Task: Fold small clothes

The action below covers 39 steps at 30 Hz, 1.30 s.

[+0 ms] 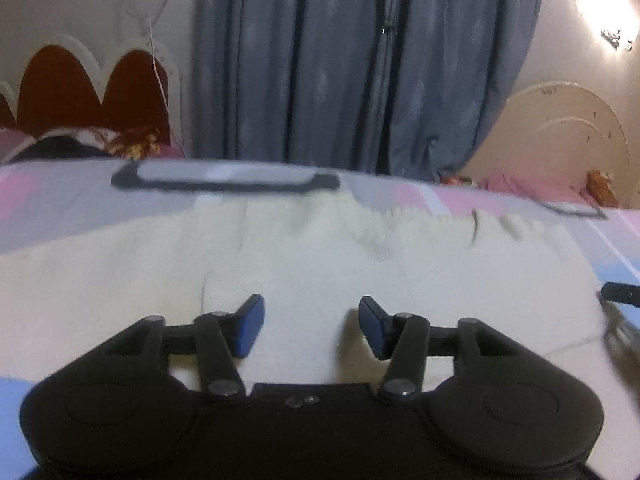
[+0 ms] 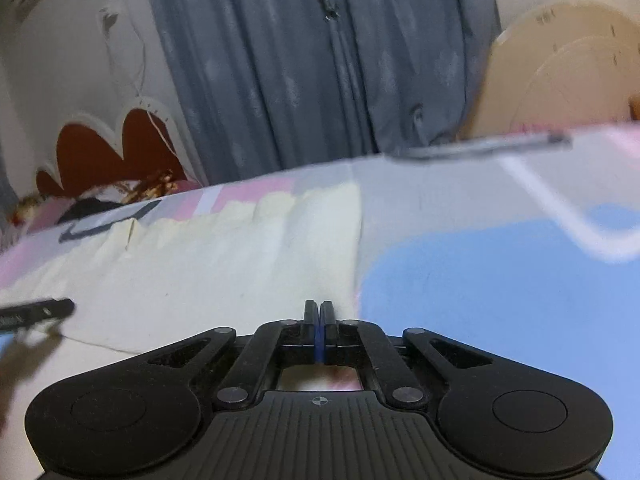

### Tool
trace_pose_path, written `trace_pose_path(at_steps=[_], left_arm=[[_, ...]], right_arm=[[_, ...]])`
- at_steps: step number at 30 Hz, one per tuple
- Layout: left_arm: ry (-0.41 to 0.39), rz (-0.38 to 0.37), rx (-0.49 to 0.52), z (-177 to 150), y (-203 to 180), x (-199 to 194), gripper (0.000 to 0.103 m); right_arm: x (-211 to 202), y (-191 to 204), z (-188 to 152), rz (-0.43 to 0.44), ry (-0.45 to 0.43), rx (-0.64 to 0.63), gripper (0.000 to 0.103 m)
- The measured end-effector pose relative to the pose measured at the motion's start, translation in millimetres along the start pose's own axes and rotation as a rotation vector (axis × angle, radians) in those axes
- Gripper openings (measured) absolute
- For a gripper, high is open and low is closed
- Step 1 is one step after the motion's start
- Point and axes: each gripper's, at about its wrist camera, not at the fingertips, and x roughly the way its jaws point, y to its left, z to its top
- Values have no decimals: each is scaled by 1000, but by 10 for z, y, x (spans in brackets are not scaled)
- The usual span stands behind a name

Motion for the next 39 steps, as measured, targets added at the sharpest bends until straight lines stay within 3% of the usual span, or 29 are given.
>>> trace_pose_path(at_steps=[2, 5, 8, 10, 11, 14, 18, 21, 23, 26, 29, 30, 32, 35, 38, 39], left_arm=[[19, -26, 6, 71, -99, 146, 52], [24, -42, 103, 133, -330, 328, 53], [30, 2, 141, 178, -295, 487, 59], [37, -14, 92, 140, -134, 512, 62], [41, -33, 63, 149, -77, 498, 62], [13, 19, 62, 168, -100, 255, 55], [-39, -38, 45, -56, -190, -139, 56], [8, -21, 32, -242, -258, -37, 58], [12, 2, 20, -211, -277, -2, 58], [25, 1, 29, -197, -281, -7, 61], [24, -15, 26, -205, -257, -60, 62], [28, -23, 21, -190, -233, -98, 62], [5, -37, 7, -176, -119, -265, 66], [-59, 0, -57, -258, 238, -618, 70], [-91, 79, -219, -424, 879, -973, 63], [-112, 121, -273, -497, 1126, -1098, 51]], right_arm=[[127, 34, 138, 24, -18, -17, 0], [488, 153, 328, 34, -1, -87, 0], [856, 20, 406, -106, 43, -113, 0], [907, -167, 437, -101, 31, -55, 0], [907, -164, 433, -96, 34, -73, 0], [827, -80, 379, -118, 23, -141, 0], [341, 62, 227, -49, -39, -112, 0], [159, 238, 19, -34, -4, -137, 0], [249, 237, -150, -75, 45, -157, 0], [224, 236, -68, -86, 41, -117, 0], [116, 332, -93, -102, -26, -162, 0], [234, 331, -151, -110, 66, -165, 0], [181, 308, -120, -120, 70, -177, 0], [-155, 346, -36, -100, -18, -137, 0], [-320, 334, -96, -78, -1, -73, 0], [-343, 335, -153, -75, 13, -53, 0]])
